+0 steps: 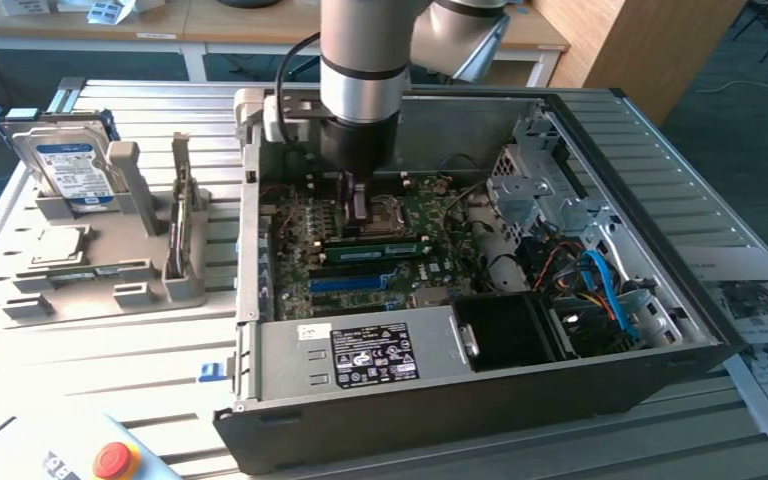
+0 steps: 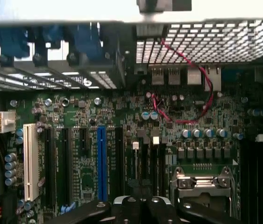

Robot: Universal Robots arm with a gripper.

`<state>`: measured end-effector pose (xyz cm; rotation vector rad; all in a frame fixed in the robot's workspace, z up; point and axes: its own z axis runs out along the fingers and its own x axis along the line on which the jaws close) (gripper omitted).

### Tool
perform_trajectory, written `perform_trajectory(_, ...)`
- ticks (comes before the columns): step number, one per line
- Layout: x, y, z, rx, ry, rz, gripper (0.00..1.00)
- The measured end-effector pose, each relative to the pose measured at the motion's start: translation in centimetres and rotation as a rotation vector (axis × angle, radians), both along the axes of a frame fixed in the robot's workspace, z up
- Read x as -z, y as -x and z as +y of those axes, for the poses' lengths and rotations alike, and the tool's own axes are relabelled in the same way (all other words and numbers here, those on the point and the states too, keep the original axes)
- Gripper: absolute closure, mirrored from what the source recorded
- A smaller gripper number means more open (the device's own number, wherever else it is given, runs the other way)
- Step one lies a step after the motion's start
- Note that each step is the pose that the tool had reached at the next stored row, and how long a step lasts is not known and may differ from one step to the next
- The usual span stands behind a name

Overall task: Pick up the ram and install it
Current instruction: 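Press down the ram until it locks into place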

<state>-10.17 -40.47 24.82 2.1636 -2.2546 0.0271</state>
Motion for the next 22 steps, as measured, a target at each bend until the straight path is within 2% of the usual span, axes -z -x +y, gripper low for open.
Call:
perform_trajectory(16, 0.0, -3.8, -0.07, 0.0, 0.0, 0.0031, 0.9)
perform_trajectory(22, 0.0, -4.1, -0.07, 0.0, 0.0, 0.0033, 0.9)
